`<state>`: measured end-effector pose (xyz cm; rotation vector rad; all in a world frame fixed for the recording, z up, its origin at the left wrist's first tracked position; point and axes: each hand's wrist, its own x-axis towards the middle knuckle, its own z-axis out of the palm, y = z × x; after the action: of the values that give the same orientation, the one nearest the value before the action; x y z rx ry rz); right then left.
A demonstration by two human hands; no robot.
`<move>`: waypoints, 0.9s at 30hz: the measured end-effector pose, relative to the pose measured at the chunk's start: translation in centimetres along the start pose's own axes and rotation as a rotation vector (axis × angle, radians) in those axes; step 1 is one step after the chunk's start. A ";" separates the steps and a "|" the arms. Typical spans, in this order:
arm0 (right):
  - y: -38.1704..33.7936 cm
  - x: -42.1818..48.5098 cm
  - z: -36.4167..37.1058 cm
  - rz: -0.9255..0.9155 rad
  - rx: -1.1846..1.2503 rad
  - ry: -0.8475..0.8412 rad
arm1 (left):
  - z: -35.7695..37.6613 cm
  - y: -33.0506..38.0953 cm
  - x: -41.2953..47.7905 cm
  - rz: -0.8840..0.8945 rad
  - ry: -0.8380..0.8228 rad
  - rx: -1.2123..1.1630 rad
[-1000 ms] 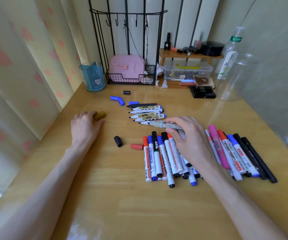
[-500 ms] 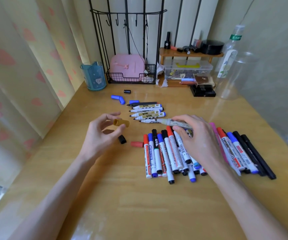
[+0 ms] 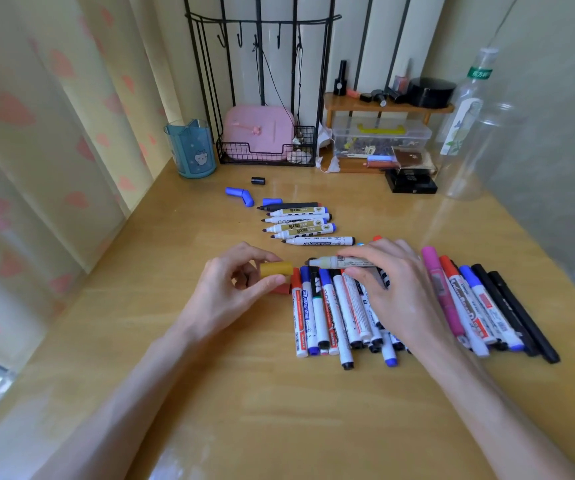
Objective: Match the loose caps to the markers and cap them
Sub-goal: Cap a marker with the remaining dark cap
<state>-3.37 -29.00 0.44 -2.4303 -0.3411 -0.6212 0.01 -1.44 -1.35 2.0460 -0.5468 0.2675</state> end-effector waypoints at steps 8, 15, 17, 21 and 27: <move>-0.5 0.0 0.5 -0.097 0.051 -0.017 | 0.5 0.4 -0.1 0.007 -0.013 -0.010; -1.3 -0.4 0.9 -0.175 0.039 -0.031 | 1.4 1.1 -0.6 -0.022 -0.043 -0.066; -1.5 -0.4 1.2 -0.178 0.026 -0.008 | 1.6 1.3 -0.7 -0.003 -0.015 -0.077; -2.0 -0.5 1.7 -0.191 -0.008 0.047 | 1.6 1.1 -0.7 0.040 0.011 -0.061; -2.2 -0.7 2.1 -0.196 -0.016 0.110 | 2.0 1.0 -0.5 0.070 0.029 -0.053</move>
<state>-4.05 -26.09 -0.30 -2.3837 -0.5344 -0.8423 -1.01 -3.42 -1.79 1.9714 -0.6025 0.3204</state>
